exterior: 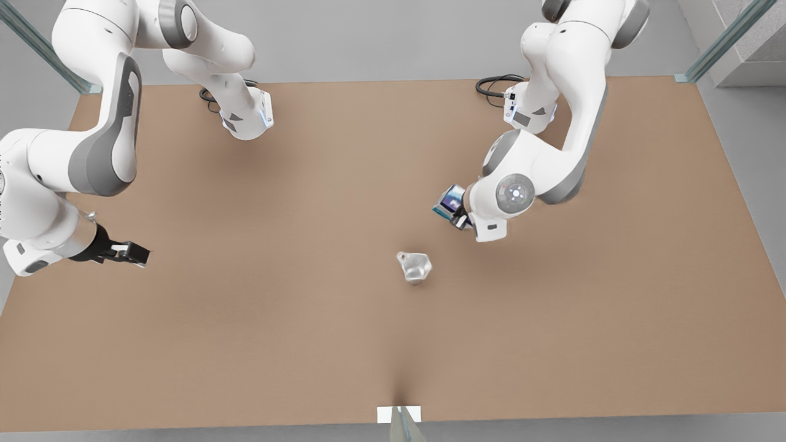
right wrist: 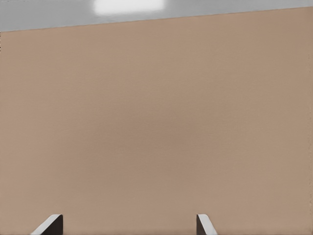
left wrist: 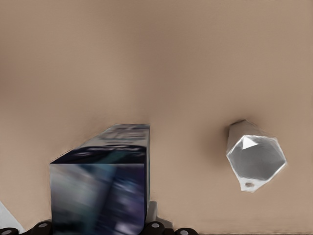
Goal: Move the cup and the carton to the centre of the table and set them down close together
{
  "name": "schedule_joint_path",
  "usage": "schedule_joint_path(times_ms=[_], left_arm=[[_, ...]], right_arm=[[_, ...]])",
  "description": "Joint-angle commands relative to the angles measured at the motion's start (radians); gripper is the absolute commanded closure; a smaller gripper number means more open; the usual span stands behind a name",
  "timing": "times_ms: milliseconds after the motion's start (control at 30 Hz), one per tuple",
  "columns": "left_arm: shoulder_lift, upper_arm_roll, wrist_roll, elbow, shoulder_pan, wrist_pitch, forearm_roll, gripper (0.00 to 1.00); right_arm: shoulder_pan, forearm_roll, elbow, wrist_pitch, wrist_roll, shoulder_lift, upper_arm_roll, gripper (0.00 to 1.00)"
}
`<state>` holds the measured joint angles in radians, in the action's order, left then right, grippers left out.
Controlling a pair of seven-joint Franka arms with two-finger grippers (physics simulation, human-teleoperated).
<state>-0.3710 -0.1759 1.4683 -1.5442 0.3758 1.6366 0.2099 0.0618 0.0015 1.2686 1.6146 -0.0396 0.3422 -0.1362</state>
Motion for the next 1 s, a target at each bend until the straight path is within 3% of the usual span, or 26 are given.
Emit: schedule_joint_path(times_ms=[0,133,300,500,533,567,633,733,967], left_arm=[[0.000,0.000,0.009,-0.001,0.009,0.006,0.011,0.36],[-0.022,-0.005,-0.002,-0.014,0.081,0.196,0.013,0.36],[-0.057,-0.005,0.006,-0.031,0.095,0.196,0.013,0.33],[-0.049,-0.004,-0.022,-0.102,0.095,0.350,0.014,0.33],[-0.054,-0.004,-0.023,-0.102,0.095,0.351,0.013,0.19],[-0.059,-0.004,-0.025,-0.102,0.095,0.351,0.013,0.13],[-0.062,-0.004,-0.029,-0.102,0.095,0.358,0.013,0.12],[-0.066,-0.002,-0.029,-0.103,0.095,0.368,0.013,0.00],[-0.049,0.006,-0.017,-0.091,0.095,0.310,0.014,0.00]], right_arm=[[0.000,0.000,0.000,0.001,0.000,0.001,0.000,0.00],[-0.002,0.000,0.000,0.002,0.001,0.006,-0.016,0.00],[-0.002,0.000,0.000,0.007,0.001,0.011,-0.019,0.00],[-0.010,0.002,0.000,0.010,0.001,0.011,-0.019,0.00],[-0.010,0.002,0.000,0.010,0.003,0.011,-0.019,0.00],[-0.010,0.002,0.000,0.010,0.003,0.011,-0.019,0.00],[-0.010,0.000,0.000,0.010,0.003,0.012,-0.019,0.00],[-0.011,-0.002,0.000,0.011,0.007,0.012,-0.019,0.00],[-0.020,0.009,-0.011,0.004,0.007,0.011,-0.019,0.00]])
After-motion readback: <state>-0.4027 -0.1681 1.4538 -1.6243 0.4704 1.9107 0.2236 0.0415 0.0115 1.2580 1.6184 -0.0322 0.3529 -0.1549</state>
